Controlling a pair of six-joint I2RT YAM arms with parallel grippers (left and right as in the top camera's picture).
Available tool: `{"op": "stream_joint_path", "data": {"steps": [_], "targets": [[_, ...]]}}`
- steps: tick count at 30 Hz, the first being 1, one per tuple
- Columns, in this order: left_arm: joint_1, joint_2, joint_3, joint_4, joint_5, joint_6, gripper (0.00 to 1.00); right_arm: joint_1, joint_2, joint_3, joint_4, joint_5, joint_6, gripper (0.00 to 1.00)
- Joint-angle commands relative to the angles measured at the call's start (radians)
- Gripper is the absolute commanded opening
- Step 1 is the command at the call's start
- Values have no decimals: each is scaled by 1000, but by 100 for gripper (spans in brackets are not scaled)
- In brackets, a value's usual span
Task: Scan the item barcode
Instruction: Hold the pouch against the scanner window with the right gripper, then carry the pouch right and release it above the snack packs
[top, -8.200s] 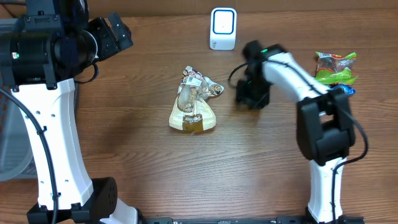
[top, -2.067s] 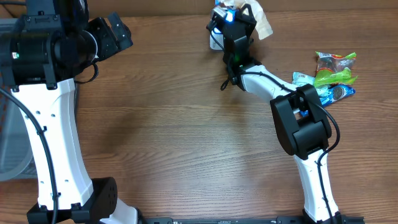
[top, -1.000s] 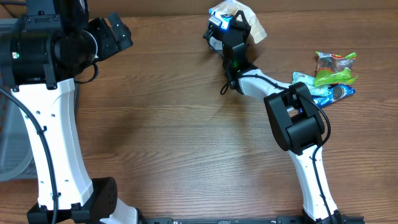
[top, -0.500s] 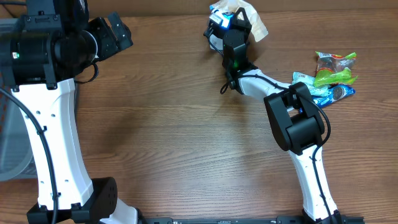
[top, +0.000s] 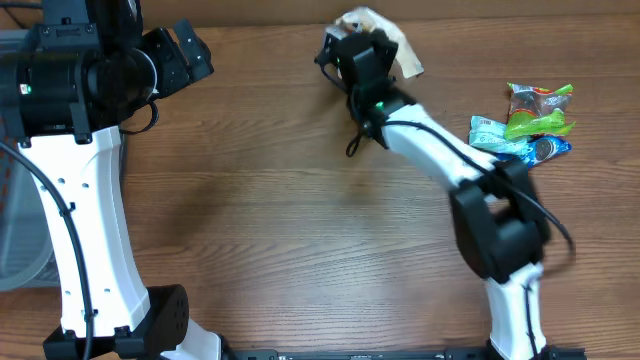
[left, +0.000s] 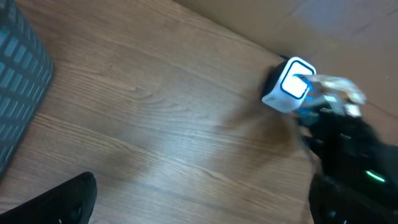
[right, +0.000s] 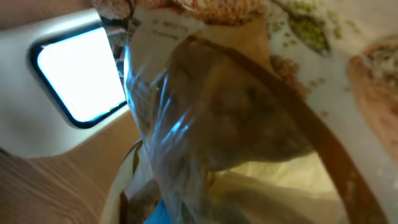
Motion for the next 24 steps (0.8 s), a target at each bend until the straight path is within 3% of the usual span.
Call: {"op": "stream_joint_path", "data": {"steps": [1,4,8,10,17,23,24], "targets": [[0,1,0,2,-6,-10,100,15,-254,19,-166,-119,302,4],[0,1,0,2,-6,-10,100,18,-373,19,-375,-252,568,4],[0,1,0,2,-6,-10,100,-48,-514,19,-658,-498,1118,4],[0,1,0,2,-6,-10,100,-120,-541,19,-755,-620,1240,4],[0,1,0,2,-6,-10,100,-592,-509,6,-969,-995,1310,4],[0,1,0,2,-6,-10,100,-856,-402,-95,-911,-1113,1328,4],[0,1,0,2,-6,-10,100,-873,-377,-114,-887,-1113,1334,9]]}}
